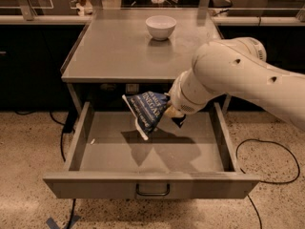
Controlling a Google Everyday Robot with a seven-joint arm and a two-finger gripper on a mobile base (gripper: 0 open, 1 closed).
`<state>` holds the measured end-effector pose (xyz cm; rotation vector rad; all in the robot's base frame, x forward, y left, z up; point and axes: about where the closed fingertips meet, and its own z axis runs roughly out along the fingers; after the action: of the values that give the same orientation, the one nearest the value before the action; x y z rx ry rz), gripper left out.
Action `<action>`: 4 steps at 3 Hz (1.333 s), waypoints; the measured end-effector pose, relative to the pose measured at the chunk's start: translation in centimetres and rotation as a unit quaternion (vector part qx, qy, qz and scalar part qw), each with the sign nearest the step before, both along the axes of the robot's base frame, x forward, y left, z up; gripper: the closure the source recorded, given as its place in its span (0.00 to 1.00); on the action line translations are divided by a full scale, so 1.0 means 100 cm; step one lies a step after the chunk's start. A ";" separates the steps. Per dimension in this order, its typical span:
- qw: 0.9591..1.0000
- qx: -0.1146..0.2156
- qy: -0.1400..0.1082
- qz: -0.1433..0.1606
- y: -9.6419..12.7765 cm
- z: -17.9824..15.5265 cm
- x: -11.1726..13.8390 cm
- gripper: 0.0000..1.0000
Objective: Pick blue chip bag from top drawer and place on counter
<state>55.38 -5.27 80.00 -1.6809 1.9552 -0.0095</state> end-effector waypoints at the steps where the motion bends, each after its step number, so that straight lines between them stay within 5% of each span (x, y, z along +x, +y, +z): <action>1: 0.999 -0.010 -0.047 -0.016 -0.005 0.022 0.003 1.00; 3: 0.991 -0.041 -0.128 -0.021 0.008 0.089 0.001 1.00; 4: 0.991 -0.041 -0.128 -0.021 0.008 0.089 0.001 1.00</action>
Offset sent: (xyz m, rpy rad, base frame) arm -0.0041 0.0050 0.0962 -0.0839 -0.2920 -0.0445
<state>55.44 -4.49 88.93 -1.6022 1.8163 -0.3103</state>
